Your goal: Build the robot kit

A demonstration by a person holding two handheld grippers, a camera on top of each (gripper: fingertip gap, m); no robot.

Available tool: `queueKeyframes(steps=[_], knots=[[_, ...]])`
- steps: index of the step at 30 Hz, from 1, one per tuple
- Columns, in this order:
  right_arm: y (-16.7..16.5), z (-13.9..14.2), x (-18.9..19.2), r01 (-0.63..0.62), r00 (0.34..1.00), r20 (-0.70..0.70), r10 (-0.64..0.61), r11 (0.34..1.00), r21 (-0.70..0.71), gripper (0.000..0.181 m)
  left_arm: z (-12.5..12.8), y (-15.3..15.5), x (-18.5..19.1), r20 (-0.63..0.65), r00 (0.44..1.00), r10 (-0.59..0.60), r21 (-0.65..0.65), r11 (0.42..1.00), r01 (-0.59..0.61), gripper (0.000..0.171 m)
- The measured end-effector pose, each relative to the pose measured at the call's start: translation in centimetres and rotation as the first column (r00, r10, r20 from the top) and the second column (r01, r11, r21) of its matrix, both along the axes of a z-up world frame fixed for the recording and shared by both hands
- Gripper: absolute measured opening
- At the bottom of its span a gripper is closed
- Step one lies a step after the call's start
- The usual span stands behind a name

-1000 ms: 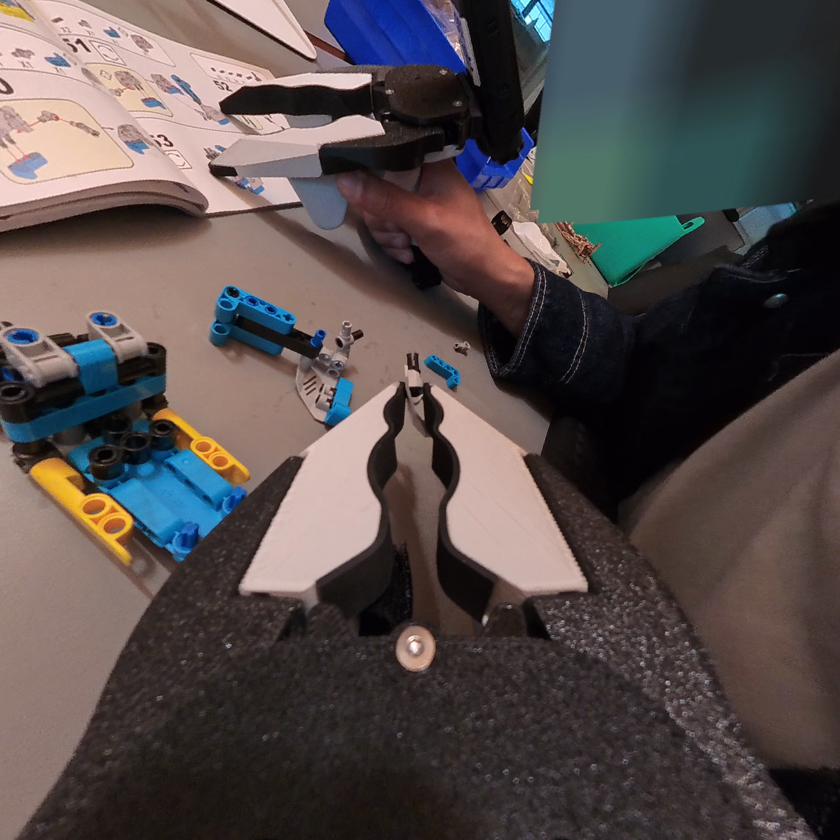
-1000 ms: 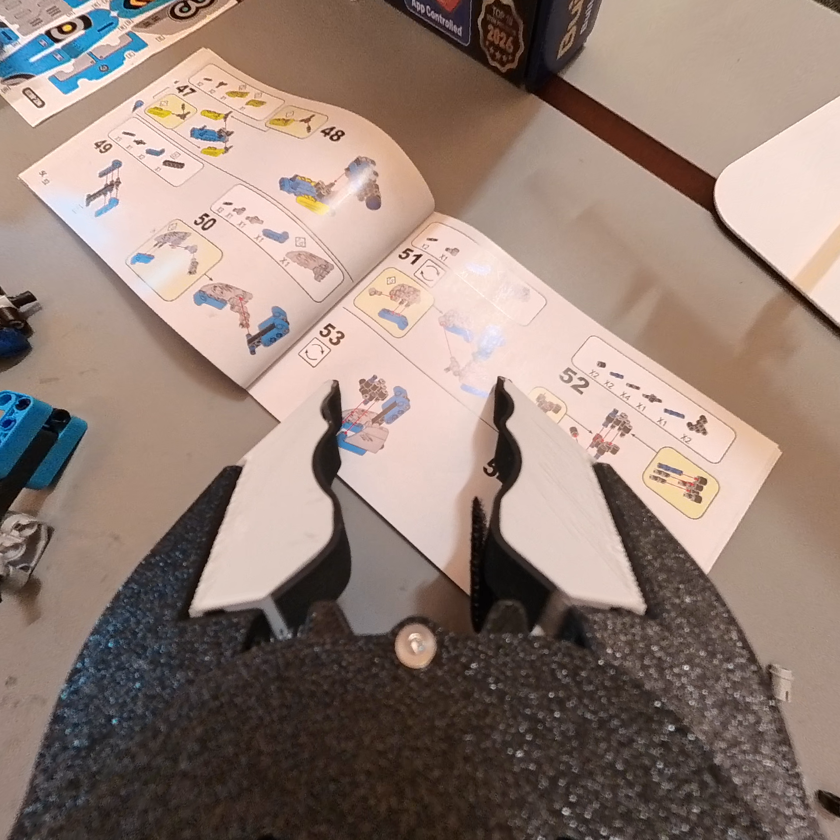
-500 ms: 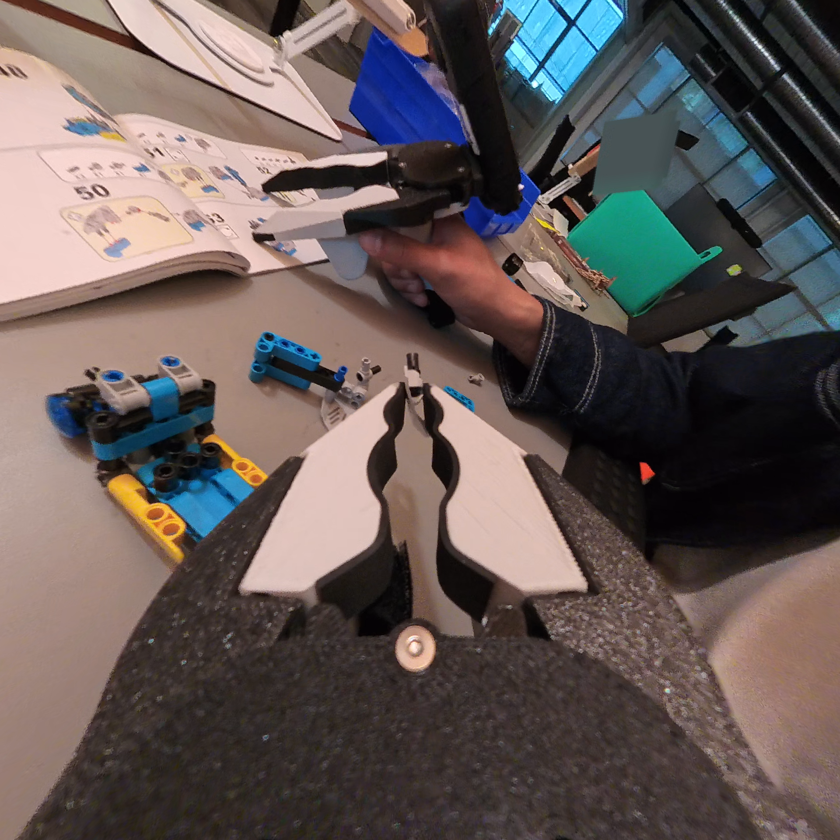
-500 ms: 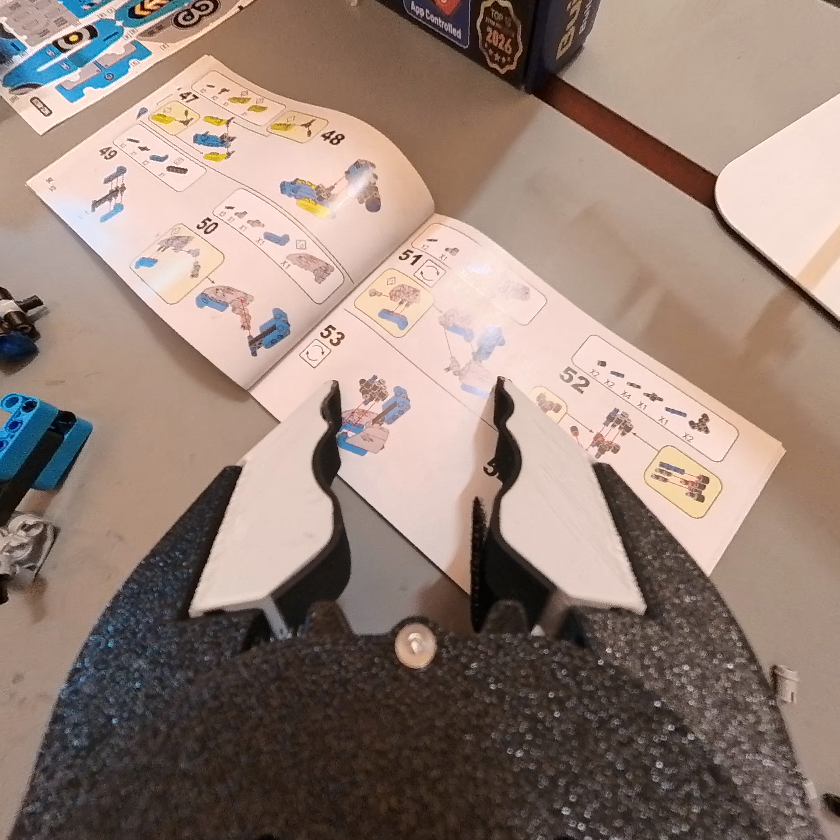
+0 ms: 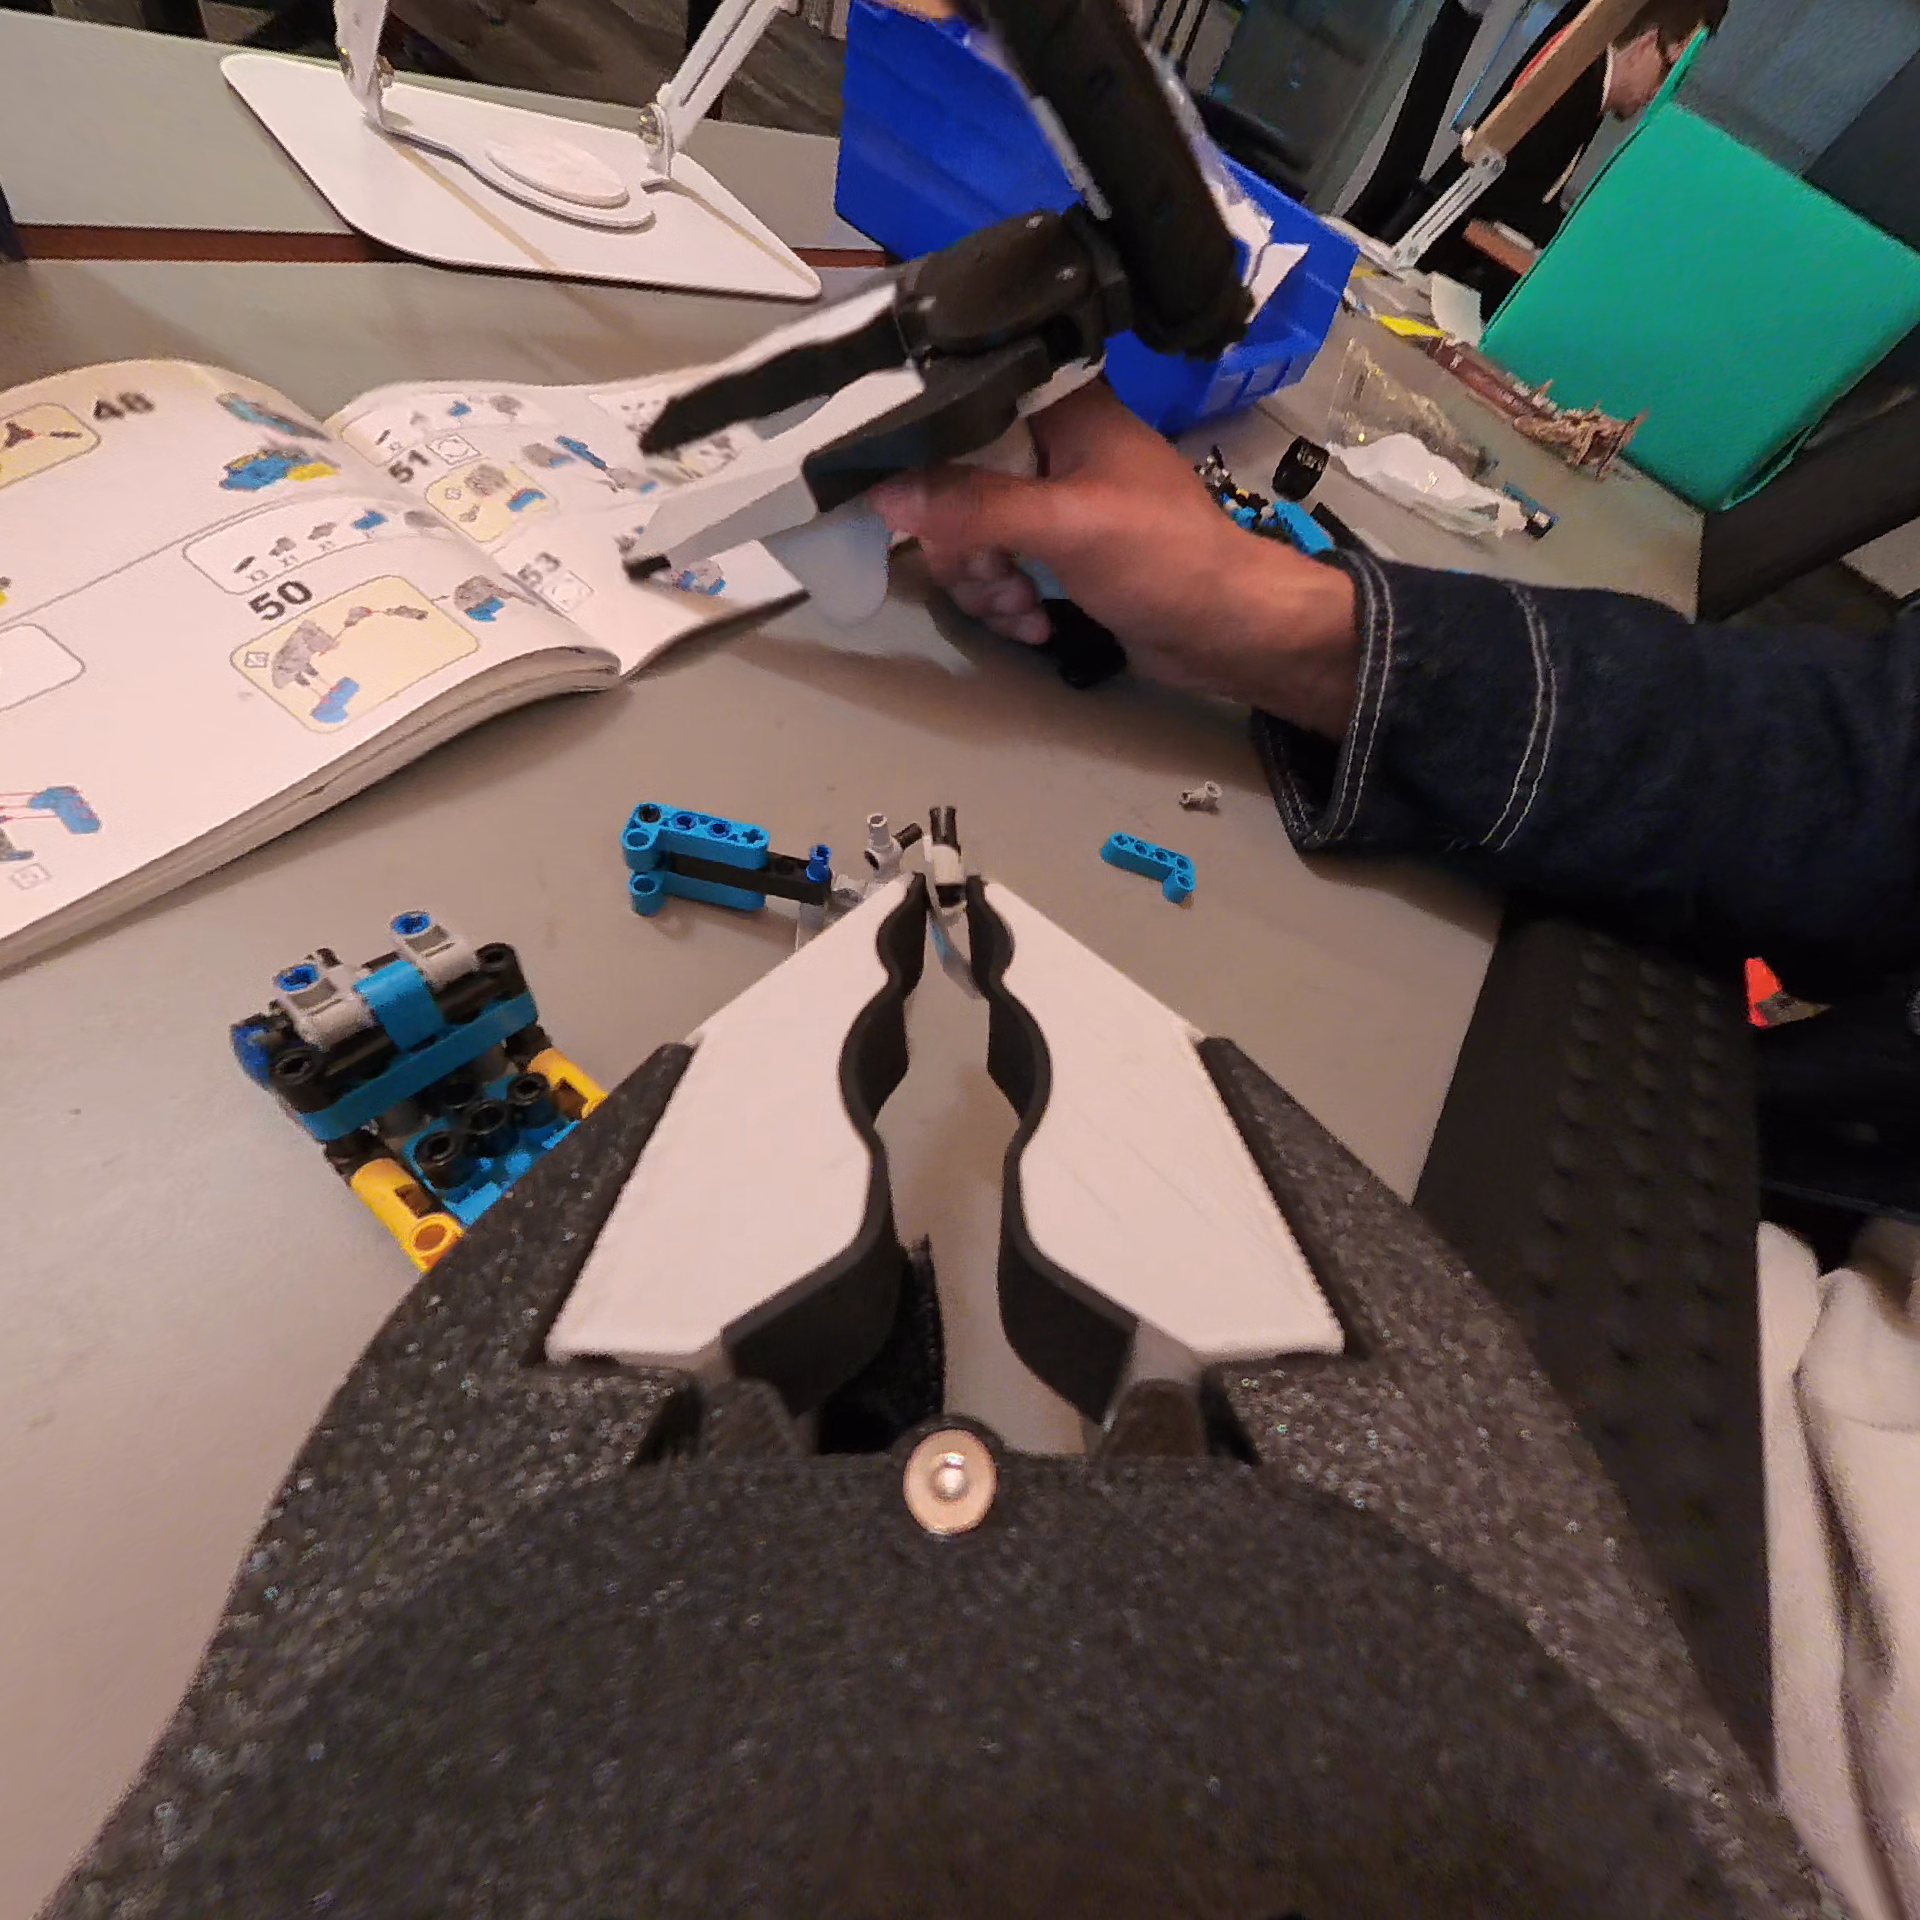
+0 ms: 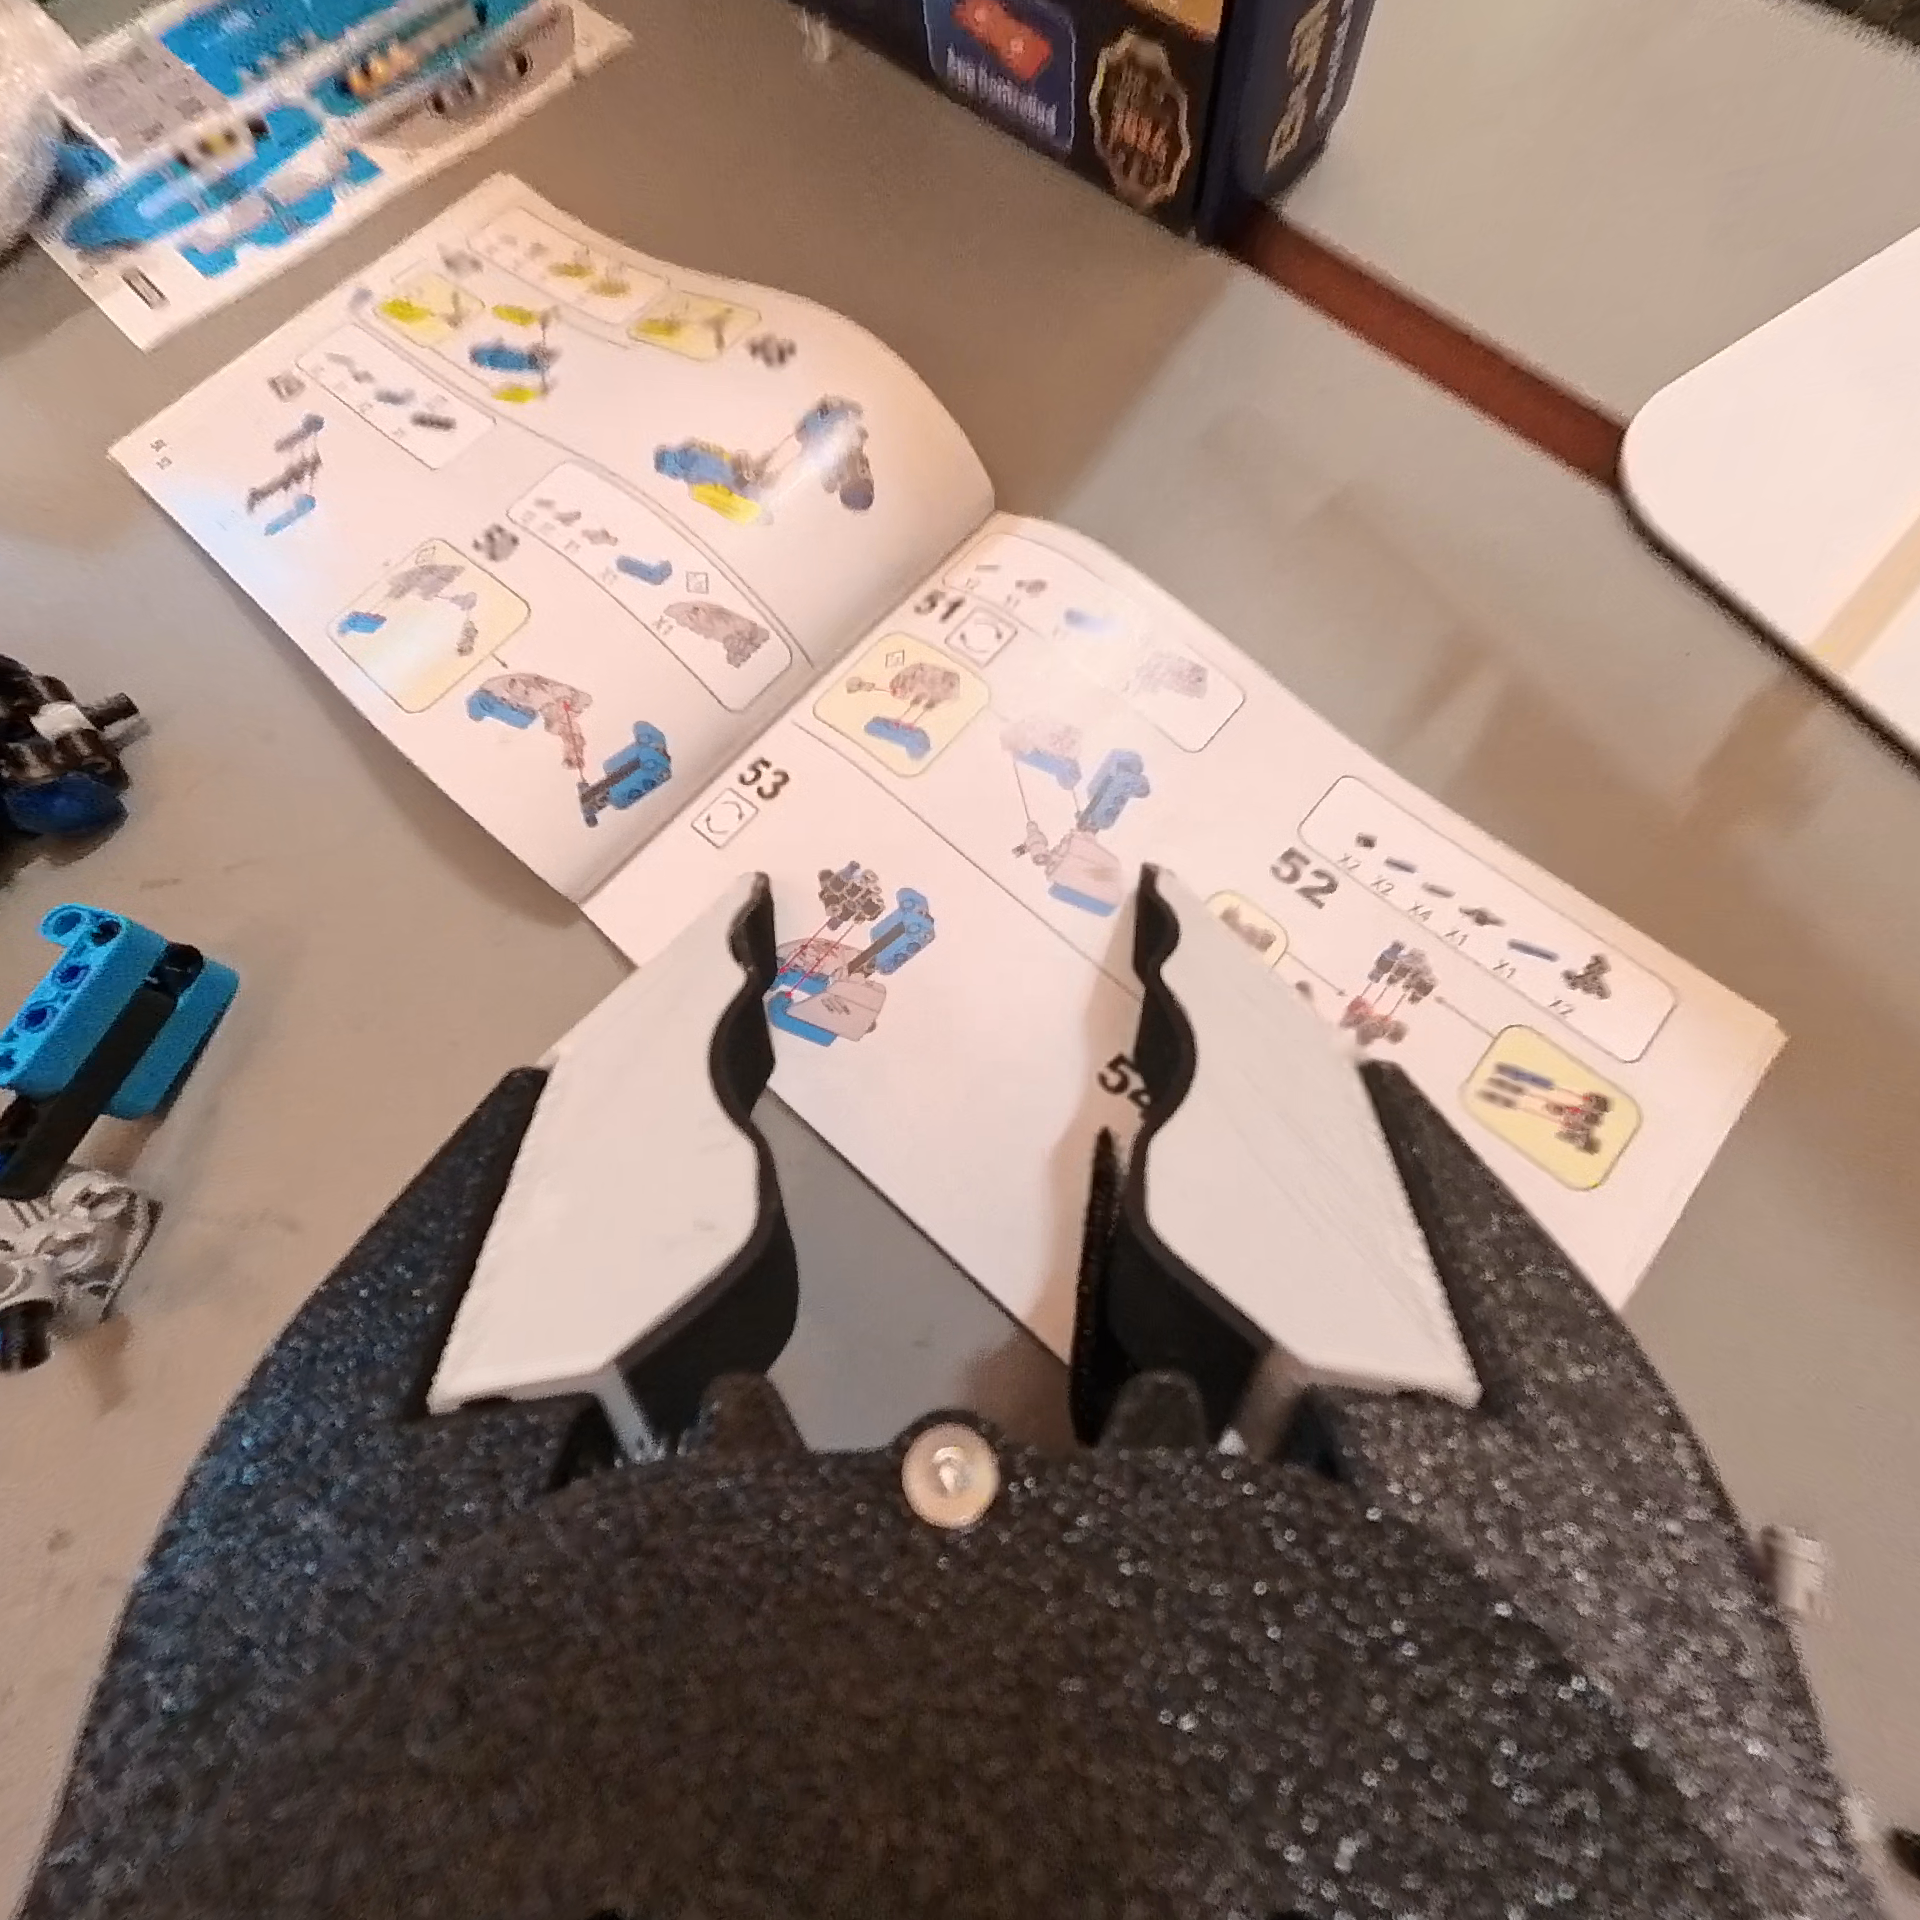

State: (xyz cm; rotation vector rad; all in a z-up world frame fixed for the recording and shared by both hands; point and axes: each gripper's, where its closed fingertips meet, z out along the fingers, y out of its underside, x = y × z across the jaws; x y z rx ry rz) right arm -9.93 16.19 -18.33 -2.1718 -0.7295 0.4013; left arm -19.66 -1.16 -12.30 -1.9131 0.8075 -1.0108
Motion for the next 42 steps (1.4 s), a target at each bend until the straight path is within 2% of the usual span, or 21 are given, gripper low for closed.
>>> queueKeyframes(steps=[1,4,6,8,10,12,14,16,18,22,24,26,28,30,31,32,34,38,42], knots=[[0.0,1.2,-0.1,-0.006,0.999,-0.036,0.008,0.998,0.057,0.071,-0.1,-0.1,0.1,-0.012,1.0,-0.005,0.009,1.0,0.005,0.007],[-1.9,7.1,0.0,-0.089,0.982,-0.143,0.125,0.968,0.235,0.049,-0.5,-0.3,0.3,-0.043,0.999,-0.019,0.021,1.0,0.02,0.007],[-4.6,8.5,0.6,-0.169,0.971,-0.131,0.201,0.961,0.219,0.057,-0.5,-0.4,0.4,-0.058,0.998,-0.023,0.032,0.999,0.025,0.007],[-7.9,7.3,1.6,-0.228,0.966,-0.081,0.245,0.958,0.175,0.058,-0.6,-0.6,0.5,-0.065,0.997,-0.03,0.039,0.999,0.032,0.007],[-12.0,5.2,1.9,-0.281,0.954,-0.077,0.29,0.954,0.105,0.047,-0.7,-0.7,0.6,-0.076,0.997,-0.034,0.041,0.998,0.037,0.007],[-15.9,2.7,2.2,-0.31,0.95,-0.031,0.31,0.951,0.012,0.044,-0.8,-0.9,0.7,-0.088,0.995,-0.04,0.049,0.998,0.044,0.007],[-18.4,1.1,2.6,-0.271,0.962,0.009,0.271,0.962,-0.039,0.052,-0.8,-1.1,0.8,-0.105,0.993,-0.044,0.063,0.997,0.051,0.007],[-19.8,0.8,2.5,-0.218,0.976,0.006,0.219,0.974,-0.064,0.047,-1.0,-1.2,0.9,-0.125,0.991,-0.046,0.075,0.996,0.056,0.007],[-20.0,1.1,2.7,-0.148,0.988,0.027,0.151,0.985,-0.084,0.043,-1.1,-1.3,1.0,-0.132,0.99,-0.05,0.077,0.995,0.06,0.007],[-19.6,3.5,1.5,-0.124,0.991,-0.058,0.119,0.989,-0.083,0.038,-1.0,-1.2,0.9,-0.126,0.991,-0.047,0.073,0.996,0.056,0.007],[-18.1,4.6,1.7,-0.067,0.993,-0.096,0.068,0.998,0.015,0.035,-0.9,-1.2,0.9,-0.116,0.992,-0.046,0.071,0.996,0.054,0.007],[-16.9,5.7,1.6,-0.011,0.98,-0.195,0.038,0.99,0.137,0.036,-0.8,-1.2,0.8,-0.109,0.993,-0.047,0.069,0.996,0.055,0.007],[-16.8,6.1,1.4,-0.028,0.97,-0.234,0.065,0.987,0.158,0.038,-0.8,-1.1,0.8,-0.107,0.993,-0.046,0.067,0.996,0.053,0.007],[-16.3,6.9,1.8,-0.027,0.977,-0.198,0.081,0.964,0.263,0.039,-0.6,-1.1,0.8,-0.094,0.994,-0.051,0.065,0.996,0.057,0.007],[-16.0,7.3,1.7,-0.057,0.98,-0.156,0.122,0.928,0.369,0.044,-0.5,-1.2,0.8,-0.086,0.995,-0.054,0.063,0.996,0.06,0.007],[-15.9,7.3,1.7,-0.058,0.986,-0.12,0.119,0.906,0.418,0.047,-0.4,-1.2,0.9,-0.077,0.995,-0.057,0.06,0.996,0.062,0.007],[-16.1,6.5,1.5,-0.084,0.994,-0.032,0.106,0.912,0.401,0.039,-0.3,-1.2,0.8,-0.062,0.996,-0.06,0.055,0.996,0.063,0.007],[-16.0,5.7,1.5,-0.089,0.995,0.07,0.066,0.903,0.419,0.043,-0.3,-1.1,0.8,-0.061,0.997,-0.056,0.052,0.997,0.059,0.007],[-16.2,4.6,2.6,-0.022,0.999,0.054,0.005,0.949,0.313,0.045,-0.5,-1.1,0.8,-0.078,0.995,-0.056,0.058,0.996,0.06,0.007]])
